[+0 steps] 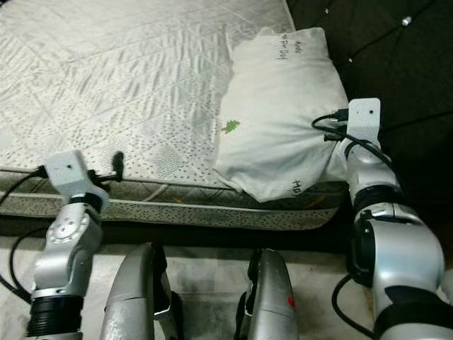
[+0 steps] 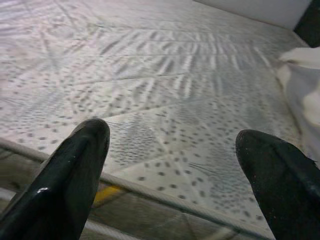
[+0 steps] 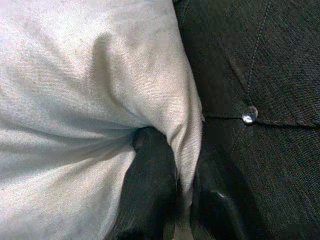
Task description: Clean up the room
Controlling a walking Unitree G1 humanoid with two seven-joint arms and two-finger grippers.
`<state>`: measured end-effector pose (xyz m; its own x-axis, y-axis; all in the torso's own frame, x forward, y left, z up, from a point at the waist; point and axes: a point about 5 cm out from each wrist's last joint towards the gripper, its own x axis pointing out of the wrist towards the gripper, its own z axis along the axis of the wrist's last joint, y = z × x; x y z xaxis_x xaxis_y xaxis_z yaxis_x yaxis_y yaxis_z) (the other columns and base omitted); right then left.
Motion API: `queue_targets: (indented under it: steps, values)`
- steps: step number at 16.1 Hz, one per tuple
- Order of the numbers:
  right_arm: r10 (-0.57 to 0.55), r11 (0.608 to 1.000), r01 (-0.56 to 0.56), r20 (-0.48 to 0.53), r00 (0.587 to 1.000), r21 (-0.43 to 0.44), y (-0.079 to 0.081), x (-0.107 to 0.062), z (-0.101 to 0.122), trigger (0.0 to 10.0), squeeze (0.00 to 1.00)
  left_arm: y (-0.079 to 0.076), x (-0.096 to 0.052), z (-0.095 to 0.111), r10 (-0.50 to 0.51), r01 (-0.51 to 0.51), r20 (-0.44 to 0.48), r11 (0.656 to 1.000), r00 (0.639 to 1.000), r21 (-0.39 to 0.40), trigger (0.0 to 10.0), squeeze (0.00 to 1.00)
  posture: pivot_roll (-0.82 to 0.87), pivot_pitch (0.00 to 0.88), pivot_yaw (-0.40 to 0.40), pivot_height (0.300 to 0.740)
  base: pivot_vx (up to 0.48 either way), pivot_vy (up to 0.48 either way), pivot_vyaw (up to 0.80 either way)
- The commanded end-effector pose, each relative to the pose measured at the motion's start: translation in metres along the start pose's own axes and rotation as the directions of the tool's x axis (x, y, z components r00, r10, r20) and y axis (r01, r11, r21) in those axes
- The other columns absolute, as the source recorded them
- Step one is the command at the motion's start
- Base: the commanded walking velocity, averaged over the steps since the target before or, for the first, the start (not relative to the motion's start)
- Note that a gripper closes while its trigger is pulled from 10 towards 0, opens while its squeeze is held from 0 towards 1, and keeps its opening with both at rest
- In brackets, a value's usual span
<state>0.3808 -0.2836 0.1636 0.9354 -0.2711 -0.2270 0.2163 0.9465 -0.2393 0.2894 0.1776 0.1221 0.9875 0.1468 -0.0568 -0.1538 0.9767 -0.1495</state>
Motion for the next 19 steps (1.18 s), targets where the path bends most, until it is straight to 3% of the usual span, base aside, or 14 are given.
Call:
queue_targets:
  steps: [1,2,3,4,5,6,7,10,14,17,19]
  values:
    - [-0.047,0.999,0.048,0.085,0.995,-0.014,-0.016,-0.001,0.016,2.8,0.00,-0.004,0.001,-0.001,-0.011,0.011,0.002,1.000,1.000,-0.007,10.0,0.00,0.10,0.033,-0.064,0.568,0.000,0.000,0.00]
    - [0.009,1.000,-0.007,0.101,0.995,-0.028,-0.001,-0.001,0.010,4.9,0.00,-0.011,0.003,0.004,-0.030,0.031,0.022,0.999,0.999,-0.020,10.0,0.00,0.10,0.026,-0.060,0.568,0.000,0.000,0.00]
    - [0.017,0.999,-0.012,0.100,0.995,-0.045,0.003,-0.001,0.009,9.1,0.00,-0.011,0.004,0.004,-0.034,0.035,0.024,0.999,0.999,-0.019,10.0,0.00,0.10,0.022,-0.058,0.568,0.000,0.000,0.00]
    - [0.015,0.999,-0.011,0.101,0.995,-0.040,0.004,-0.001,0.008,10.0,0.00,-0.011,0.004,0.004,-0.035,0.035,0.024,0.999,0.999,-0.018,10.0,0.00,0.10,0.022,-0.058,0.568,0.000,0.000,0.00]
    - [0.026,0.999,-0.022,0.102,0.994,-0.035,0.010,-0.001,0.007,10.0,0.00,-0.010,0.005,0.004,-0.035,0.036,0.024,0.999,0.999,-0.015,10.0,0.00,0.10,0.020,-0.058,0.568,0.000,0.000,0.00]
    - [0.033,0.999,-0.031,0.094,0.995,-0.022,0.012,-0.001,0.006,10.0,0.38,-0.010,0.004,0.004,-0.035,0.036,0.024,0.999,0.999,-0.013,10.0,0.00,0.10,0.020,-0.058,0.568,0.000,0.000,0.00]
    - [0.046,0.999,-0.048,0.099,0.994,0.014,0.015,-0.001,0.005,10.0,1.00,-0.009,0.004,0.004,-0.034,0.035,0.025,0.999,0.999,-0.011,10.0,0.00,0.10,0.020,-0.058,0.568,0.000,0.000,0.00]
    - [0.052,0.999,-0.051,0.069,0.996,-0.009,0.024,-0.001,-0.003,10.0,1.00,-0.009,0.004,0.004,-0.028,0.029,0.024,1.000,0.999,-0.010,10.0,0.00,0.10,0.016,-0.064,0.568,0.000,0.000,0.00]
    - [-0.039,0.998,0.042,0.055,0.998,-0.053,0.025,-0.003,-0.014,10.0,1.00,-0.008,0.003,0.002,-0.021,0.021,0.016,1.000,1.000,-0.004,10.0,0.00,0.10,0.020,-0.062,0.568,0.000,0.000,0.00]
    - [-0.087,0.996,0.088,0.079,0.993,-0.015,0.030,-0.005,-0.017,10.0,1.00,-0.008,0.003,0.001,-0.020,0.020,0.015,1.000,1.000,-0.002,10.0,0.00,0.10,0.022,-0.061,0.568,0.000,0.000,0.00]
    - [-0.050,0.999,0.049,0.052,0.997,0.020,0.047,-0.010,-0.032,10.0,1.00,-0.007,0.000,-0.001,-0.016,0.016,0.010,1.000,1.000,-0.001,10.0,0.00,0.09,0.027,-0.062,0.568,0.000,0.000,0.00]
